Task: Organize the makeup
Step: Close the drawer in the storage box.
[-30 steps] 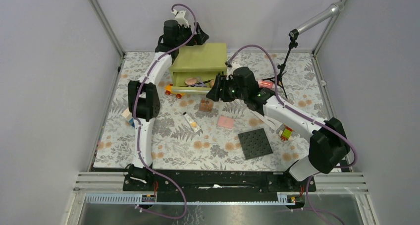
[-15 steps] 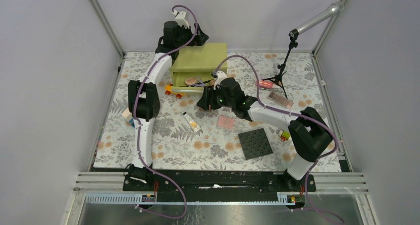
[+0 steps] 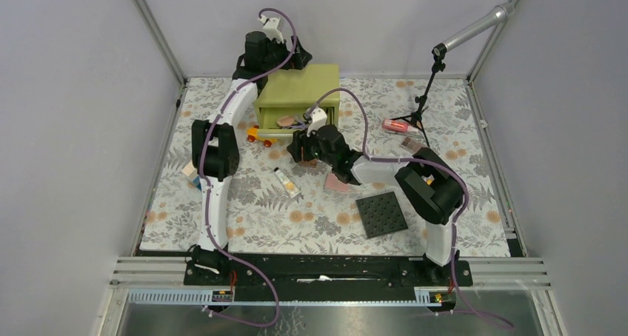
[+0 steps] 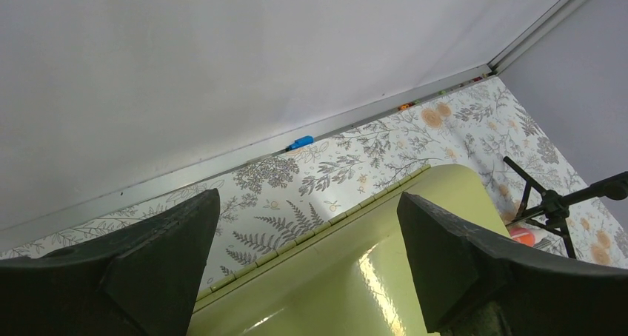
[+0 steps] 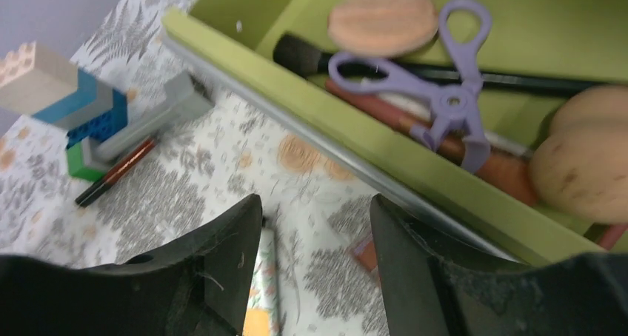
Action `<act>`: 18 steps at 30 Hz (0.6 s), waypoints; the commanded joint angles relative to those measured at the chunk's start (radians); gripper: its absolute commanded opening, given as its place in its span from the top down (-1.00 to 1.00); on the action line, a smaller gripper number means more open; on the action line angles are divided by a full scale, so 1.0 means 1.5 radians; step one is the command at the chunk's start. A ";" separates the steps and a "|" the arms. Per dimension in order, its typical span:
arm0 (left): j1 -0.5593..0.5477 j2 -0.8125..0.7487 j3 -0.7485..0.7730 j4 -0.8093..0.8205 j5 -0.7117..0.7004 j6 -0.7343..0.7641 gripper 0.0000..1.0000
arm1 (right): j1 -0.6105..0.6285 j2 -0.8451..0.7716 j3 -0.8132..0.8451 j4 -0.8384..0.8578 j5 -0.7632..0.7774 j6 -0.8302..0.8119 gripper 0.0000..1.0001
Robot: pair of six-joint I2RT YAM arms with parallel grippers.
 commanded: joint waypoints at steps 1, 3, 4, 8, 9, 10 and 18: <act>-0.008 0.013 -0.012 -0.049 0.009 0.005 -0.93 | 0.002 0.021 0.027 0.155 0.122 -0.093 -0.27; -0.010 0.014 -0.012 -0.053 0.009 0.011 -0.93 | 0.002 0.033 0.050 0.152 0.147 -0.113 -0.29; -0.011 0.015 -0.012 -0.056 0.009 0.014 -0.93 | 0.002 0.039 0.063 0.153 0.156 -0.123 -0.30; -0.011 0.016 -0.012 -0.062 0.007 0.023 -0.93 | 0.002 0.074 0.114 0.141 0.180 -0.158 -0.34; -0.011 0.017 -0.012 -0.063 0.007 0.024 -0.93 | 0.003 0.083 0.127 0.138 0.186 -0.167 -0.34; -0.011 0.016 -0.012 -0.064 0.006 0.025 -0.93 | 0.002 0.093 0.138 0.134 0.193 -0.176 -0.35; -0.011 0.015 -0.016 -0.073 0.008 0.028 -0.93 | 0.001 0.159 0.219 0.131 0.239 -0.238 -0.36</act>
